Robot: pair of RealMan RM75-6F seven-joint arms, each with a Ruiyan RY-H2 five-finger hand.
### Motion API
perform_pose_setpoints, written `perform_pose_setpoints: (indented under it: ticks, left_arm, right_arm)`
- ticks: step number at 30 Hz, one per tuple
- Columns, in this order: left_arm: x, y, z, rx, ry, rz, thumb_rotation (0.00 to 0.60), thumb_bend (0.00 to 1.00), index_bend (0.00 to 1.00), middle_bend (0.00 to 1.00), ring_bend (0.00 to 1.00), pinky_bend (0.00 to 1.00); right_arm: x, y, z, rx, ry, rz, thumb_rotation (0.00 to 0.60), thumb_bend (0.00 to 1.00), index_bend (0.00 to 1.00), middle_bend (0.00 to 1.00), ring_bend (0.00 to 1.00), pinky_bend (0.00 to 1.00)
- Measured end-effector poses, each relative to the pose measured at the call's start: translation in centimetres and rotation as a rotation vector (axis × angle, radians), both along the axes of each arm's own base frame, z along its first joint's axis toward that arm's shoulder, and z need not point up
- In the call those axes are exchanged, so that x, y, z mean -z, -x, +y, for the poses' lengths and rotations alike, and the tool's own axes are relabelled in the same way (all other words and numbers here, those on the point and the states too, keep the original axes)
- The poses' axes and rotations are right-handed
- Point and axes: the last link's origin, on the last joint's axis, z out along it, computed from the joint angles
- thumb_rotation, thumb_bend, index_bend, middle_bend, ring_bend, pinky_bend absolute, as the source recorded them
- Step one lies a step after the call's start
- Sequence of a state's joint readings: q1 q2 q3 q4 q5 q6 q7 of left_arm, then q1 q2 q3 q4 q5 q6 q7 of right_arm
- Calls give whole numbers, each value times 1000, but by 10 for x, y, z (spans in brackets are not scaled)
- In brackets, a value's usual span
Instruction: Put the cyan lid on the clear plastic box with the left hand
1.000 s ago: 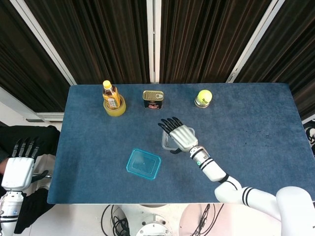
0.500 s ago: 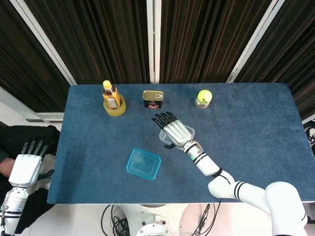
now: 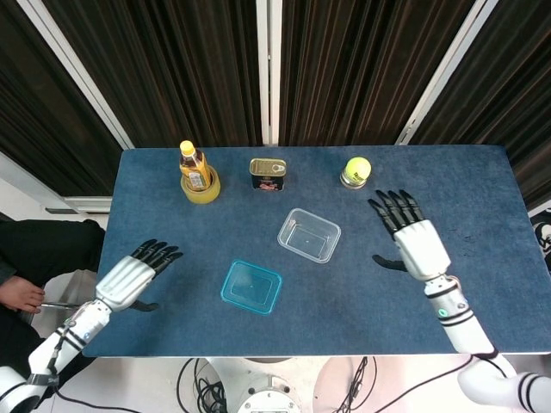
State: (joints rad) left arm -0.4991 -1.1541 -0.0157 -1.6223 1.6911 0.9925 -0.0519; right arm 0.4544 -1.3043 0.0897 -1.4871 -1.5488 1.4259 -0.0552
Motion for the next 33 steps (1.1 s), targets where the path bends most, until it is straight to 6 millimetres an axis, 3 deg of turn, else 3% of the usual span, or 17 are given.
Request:
perform_pose_setpoints:
  ticks: [6, 10, 23, 33]
  left_arm:
    - [30, -35, 18, 98, 75, 112, 600, 0, 0, 0, 0, 0]
    - [51, -58, 26, 146, 100, 176, 600, 0, 0, 0, 0, 0]
    - [99, -112, 42, 3, 172, 281, 600, 0, 0, 0, 0, 0]
    - [130, -162, 29, -71, 181, 414, 600, 0, 0, 0, 0, 0]
  right_arm:
    - [-32, 34, 42, 97, 90, -52, 600, 2, 0, 0, 0, 0]
    - [-40, 47, 55, 128, 109, -79, 600, 2, 0, 0, 0, 0]
    - [-37, 61, 63, 150, 104, -123, 600, 2, 0, 0, 0, 0]
    - [-34, 65, 64, 155, 96, -148, 600, 3, 0, 0, 0, 0]
